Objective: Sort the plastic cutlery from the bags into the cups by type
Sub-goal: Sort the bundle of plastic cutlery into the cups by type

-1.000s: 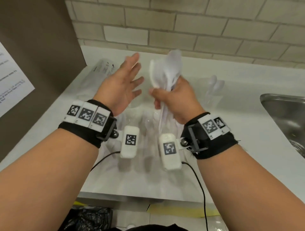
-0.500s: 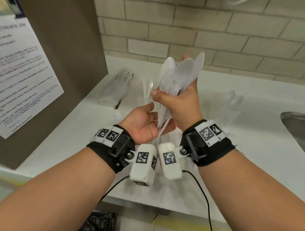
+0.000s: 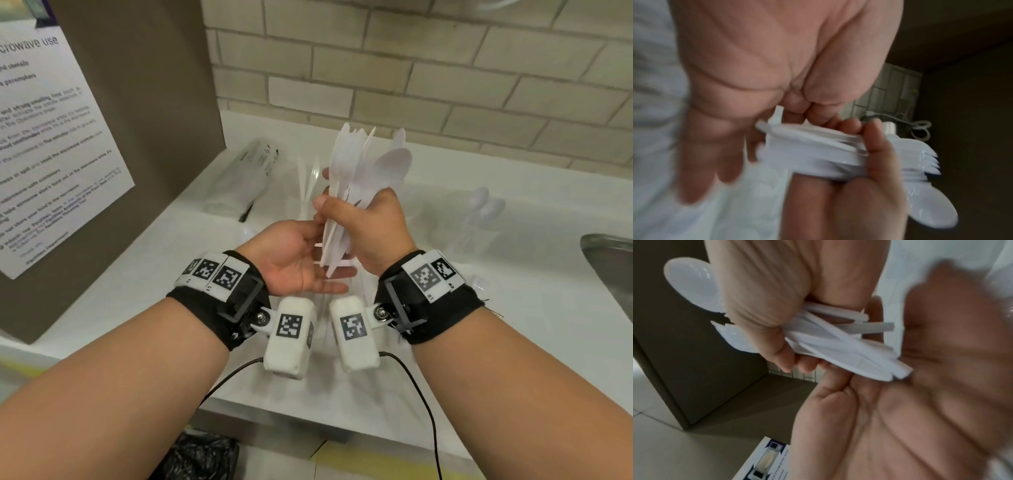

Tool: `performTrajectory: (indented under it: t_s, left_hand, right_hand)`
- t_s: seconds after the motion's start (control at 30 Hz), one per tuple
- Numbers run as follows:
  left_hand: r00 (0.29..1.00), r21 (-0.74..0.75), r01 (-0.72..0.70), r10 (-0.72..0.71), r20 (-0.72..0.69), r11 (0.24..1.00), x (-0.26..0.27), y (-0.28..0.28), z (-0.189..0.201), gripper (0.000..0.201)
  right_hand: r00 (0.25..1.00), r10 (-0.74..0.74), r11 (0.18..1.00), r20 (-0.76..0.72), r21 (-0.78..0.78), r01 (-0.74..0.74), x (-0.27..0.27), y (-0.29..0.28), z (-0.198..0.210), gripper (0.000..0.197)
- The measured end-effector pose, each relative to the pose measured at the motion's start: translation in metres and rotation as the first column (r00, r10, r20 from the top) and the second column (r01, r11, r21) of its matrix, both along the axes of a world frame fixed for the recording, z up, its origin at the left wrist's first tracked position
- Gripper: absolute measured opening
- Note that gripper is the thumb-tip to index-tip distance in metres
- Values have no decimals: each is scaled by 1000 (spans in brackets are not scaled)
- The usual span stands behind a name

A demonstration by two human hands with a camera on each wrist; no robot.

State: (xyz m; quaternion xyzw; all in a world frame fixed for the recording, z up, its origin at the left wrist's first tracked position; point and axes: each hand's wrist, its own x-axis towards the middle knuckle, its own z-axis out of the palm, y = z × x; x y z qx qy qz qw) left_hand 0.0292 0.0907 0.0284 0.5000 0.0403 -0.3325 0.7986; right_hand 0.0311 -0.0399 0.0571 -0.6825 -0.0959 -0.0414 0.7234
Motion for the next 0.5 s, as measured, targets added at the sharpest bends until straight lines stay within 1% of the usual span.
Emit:
performTrajectory:
  t_s: [0.03, 0.07, 0.1, 0.13, 0.17, 0.2, 0.23, 0.27, 0.3, 0.33, 0.43, 0.5]
  left_hand:
    - [998, 32, -4, 2, 66, 999, 0, 3, -1, 50]
    - [991, 20, -24, 21, 135, 999, 0, 6, -1, 56]
    - [982, -31, -23, 28, 188, 999, 1, 10, 0, 65]
    - [972, -74, -6, 23, 234, 997, 1, 13, 2, 75]
    - [957, -77, 14, 9, 291, 997, 0, 14, 6, 84]
    - [935, -26, 14, -4, 354, 1000, -1, 16, 10, 86]
    - [910, 55, -8, -15, 414, 998, -4, 15, 15, 78]
    - [888, 136, -40, -27, 459, 990, -6, 14, 19, 64]
    - [872, 197, -68, -38, 487, 978, -8, 13, 22, 50]
    - [862, 239, -93, -42, 505, 966, -10, 12, 24, 41]
    - [851, 281, -176, 2, 526, 943, -14, 14, 24, 30]
    - [840, 279, -245, 59, 540, 929, -14, 15, 26, 27]
  right_hand:
    - [998, 44, 997, -36, 59, -42, 0, -1, 1, 12]
    - [992, 106, 987, -72, 130, -96, 0, -1, 1, 12]
    - [980, 173, 971, -99, 181, -153, -1, -1, 2, 10]
    - [963, 245, 954, -116, 204, -218, -4, 1, 2, 8]
    - [941, 311, 939, -131, 197, -283, -6, 3, 0, 10]
    - [918, 370, 923, -145, 172, -345, -9, 6, -2, 15]
    - [895, 417, 907, -161, 145, -397, -11, 9, -4, 20]
    - [875, 452, 892, -175, 126, -435, -13, 12, -5, 26]
    - [859, 475, 880, -192, 118, -460, -14, 14, -5, 31]
    - [845, 490, 872, -215, 116, -476, -14, 16, -6, 36]
    - [827, 479, 875, -294, 91, -475, -14, 23, -11, 44]
    - [820, 478, 866, -315, 11, -501, -14, 29, -15, 38]
